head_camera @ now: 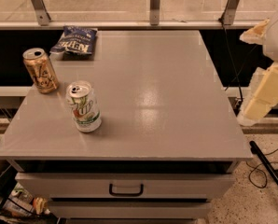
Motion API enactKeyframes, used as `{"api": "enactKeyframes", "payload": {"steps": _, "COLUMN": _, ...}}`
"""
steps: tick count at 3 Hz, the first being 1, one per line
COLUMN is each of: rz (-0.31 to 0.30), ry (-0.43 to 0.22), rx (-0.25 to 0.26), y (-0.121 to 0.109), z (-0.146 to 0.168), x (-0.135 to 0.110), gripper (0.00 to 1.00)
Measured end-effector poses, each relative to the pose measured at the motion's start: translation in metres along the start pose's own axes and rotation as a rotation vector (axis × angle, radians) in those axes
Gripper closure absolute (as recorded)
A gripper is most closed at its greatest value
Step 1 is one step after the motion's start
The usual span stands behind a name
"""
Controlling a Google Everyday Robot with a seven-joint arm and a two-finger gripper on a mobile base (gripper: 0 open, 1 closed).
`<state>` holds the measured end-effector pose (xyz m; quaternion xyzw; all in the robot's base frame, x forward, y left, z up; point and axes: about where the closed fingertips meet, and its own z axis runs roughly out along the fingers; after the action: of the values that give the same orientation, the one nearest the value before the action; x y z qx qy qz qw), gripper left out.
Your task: Knock 7up can over
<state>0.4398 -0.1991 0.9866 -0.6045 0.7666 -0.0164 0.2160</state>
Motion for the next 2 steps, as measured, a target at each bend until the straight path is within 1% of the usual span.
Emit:
{"api": "enactKeyframes", "payload": {"steps": 1, "rz": 0.002, "ry": -0.176, "rx": -0.02, "y": 0.005, "z": 0.029, "x": -0.01, "gripper": 0.0}}
{"api": "enactKeyframes", "payload": {"steps": 2, "rz": -0.01, "ry": -0.379, "rx": -0.057, "y": 0.016, "z": 0.052, "x": -0.046, "gripper": 0.0}}
